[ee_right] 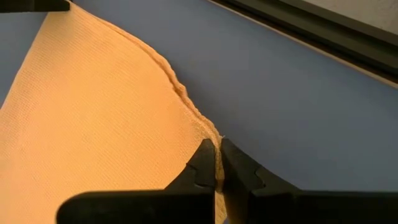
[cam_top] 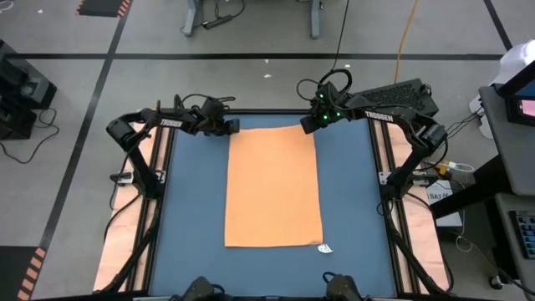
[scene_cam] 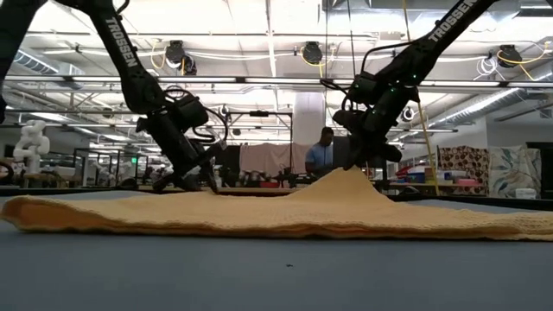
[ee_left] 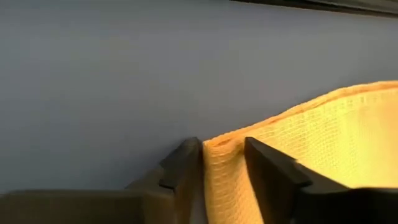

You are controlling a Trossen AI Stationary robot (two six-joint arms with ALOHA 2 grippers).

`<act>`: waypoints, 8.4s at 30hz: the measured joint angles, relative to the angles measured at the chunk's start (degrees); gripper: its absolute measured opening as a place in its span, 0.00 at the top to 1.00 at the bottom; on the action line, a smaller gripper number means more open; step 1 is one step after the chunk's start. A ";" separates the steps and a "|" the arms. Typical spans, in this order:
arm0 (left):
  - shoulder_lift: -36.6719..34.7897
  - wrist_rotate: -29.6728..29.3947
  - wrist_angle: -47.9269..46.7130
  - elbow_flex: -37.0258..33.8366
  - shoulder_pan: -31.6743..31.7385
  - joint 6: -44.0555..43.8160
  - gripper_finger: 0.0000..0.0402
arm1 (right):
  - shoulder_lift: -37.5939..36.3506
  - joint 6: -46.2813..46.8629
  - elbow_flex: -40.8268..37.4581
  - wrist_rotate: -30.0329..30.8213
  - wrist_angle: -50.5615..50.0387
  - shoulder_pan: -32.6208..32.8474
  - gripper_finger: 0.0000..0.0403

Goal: Roll towel
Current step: Roll the yellow towel

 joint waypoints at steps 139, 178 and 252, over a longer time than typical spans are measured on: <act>-22.87 -13.64 -30.46 -0.09 -73.85 -6.12 1.00 | -17.29 39.05 -14.81 9.04 -5.52 68.35 1.00; -25.69 -13.49 -28.47 -0.11 -79.51 -10.36 0.96 | -12.96 42.03 -15.10 5.83 0.04 71.65 0.71; -32.95 -18.93 -25.37 -0.04 -78.42 -9.38 0.99 | -12.72 22.15 -2.56 21.49 -12.53 80.82 0.98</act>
